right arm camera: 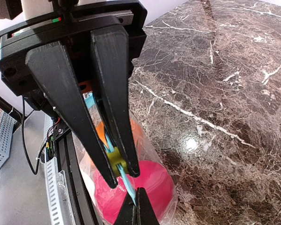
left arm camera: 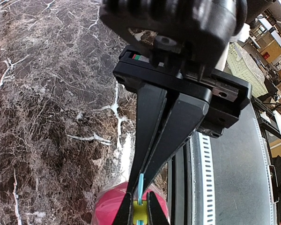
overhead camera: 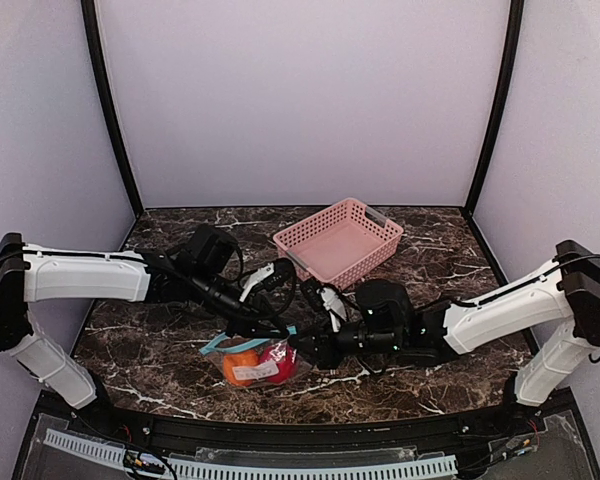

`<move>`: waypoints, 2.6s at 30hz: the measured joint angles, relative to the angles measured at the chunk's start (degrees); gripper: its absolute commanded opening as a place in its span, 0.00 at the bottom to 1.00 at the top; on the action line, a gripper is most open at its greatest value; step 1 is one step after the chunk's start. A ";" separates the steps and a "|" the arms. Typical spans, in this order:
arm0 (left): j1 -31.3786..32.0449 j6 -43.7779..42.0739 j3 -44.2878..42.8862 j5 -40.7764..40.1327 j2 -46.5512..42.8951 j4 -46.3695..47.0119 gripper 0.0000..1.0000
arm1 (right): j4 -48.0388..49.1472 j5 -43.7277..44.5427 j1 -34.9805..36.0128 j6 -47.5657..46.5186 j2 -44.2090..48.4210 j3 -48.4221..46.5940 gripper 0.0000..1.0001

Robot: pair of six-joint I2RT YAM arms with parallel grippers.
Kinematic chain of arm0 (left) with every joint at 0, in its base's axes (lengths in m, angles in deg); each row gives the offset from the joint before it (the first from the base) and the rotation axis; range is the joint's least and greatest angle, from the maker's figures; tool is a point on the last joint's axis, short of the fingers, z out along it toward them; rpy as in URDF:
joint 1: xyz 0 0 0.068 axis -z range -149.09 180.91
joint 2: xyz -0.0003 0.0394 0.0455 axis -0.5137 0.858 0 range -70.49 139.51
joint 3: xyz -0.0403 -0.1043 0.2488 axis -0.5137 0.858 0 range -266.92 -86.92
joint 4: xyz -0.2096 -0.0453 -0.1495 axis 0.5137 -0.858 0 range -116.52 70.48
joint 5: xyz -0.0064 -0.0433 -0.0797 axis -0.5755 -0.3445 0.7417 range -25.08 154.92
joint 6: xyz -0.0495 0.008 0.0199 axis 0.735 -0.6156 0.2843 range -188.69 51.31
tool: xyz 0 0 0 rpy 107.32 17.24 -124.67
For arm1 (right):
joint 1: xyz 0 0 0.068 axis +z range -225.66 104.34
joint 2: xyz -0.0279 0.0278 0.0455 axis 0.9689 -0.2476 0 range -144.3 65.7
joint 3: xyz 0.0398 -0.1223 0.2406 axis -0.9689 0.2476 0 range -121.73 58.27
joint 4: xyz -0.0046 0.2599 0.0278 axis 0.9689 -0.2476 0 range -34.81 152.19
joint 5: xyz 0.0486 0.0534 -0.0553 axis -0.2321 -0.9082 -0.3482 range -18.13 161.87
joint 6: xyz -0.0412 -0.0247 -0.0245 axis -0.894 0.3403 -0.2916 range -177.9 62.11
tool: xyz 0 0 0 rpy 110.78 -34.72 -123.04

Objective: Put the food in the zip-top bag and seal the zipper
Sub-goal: Zip the zipper of the food storage bag.

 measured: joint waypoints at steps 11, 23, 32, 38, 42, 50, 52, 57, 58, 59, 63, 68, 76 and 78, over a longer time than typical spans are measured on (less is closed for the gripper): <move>-0.48 -0.70 0.42 -0.04 -1.01 -0.98 0.01 | 0.70 1.84 0.00 1.53 2.47 2.47 0.00; -0.85 -0.76 2.34 -1.33 -2.93 -1.40 0.01 | -1.07 4.09 -0.02 2.82 3.45 2.56 0.00; -0.85 -0.76 3.34 -3.54 -4.92 -1.70 0.01 | -3.72 6.60 -0.48 3.52 5.27 2.56 0.00; -0.85 -0.68 4.15 -4.87 -5.66 -1.77 0.01 | -5.60 7.78 -1.25 4.39 6.10 2.58 0.00; -0.85 -0.46 4.92 -5.66 -6.16 -1.77 0.01 | -7.19 8.70 -1.64 4.83 6.60 2.56 0.00; -0.85 0.57 6.29 -7.96 -6.88 -1.81 0.01 | -9.60 9.99 -2.58 5.92 6.62 2.54 0.00; -0.85 0.83 6.60 -8.46 -7.28 -1.86 0.01 | -9.99 10.05 -2.78 6.08 6.62 2.54 0.00; -0.85 1.46 7.15 -9.55 -8.28 -2.03 0.01 | -10.84 10.49 -3.39 6.73 6.62 2.51 0.00; -0.87 1.62 7.28 -9.70 -8.46 -2.05 0.01 | -11.06 10.67 -3.50 6.88 6.62 2.49 0.00; -0.87 1.68 7.34 -9.86 -8.57 -2.19 0.01 | -11.19 10.84 -3.58 6.99 6.62 2.49 0.00; -1.01 2.12 8.00 -10.40 -9.31 -2.47 0.01 | -11.61 11.32 -3.78 7.15 6.62 2.45 0.00; -1.16 2.89 8.90 -10.86 -10.47 -2.51 0.01 | -11.74 11.50 -3.91 7.13 6.67 2.43 0.00; -1.18 3.19 9.53 -11.52 -11.47 -2.69 0.01 | -13.00 11.50 -5.05 7.15 7.89 2.45 0.00; -1.18 3.23 9.57 -11.63 -11.67 -2.73 0.01 | -13.33 11.50 -5.29 7.15 8.09 2.45 0.00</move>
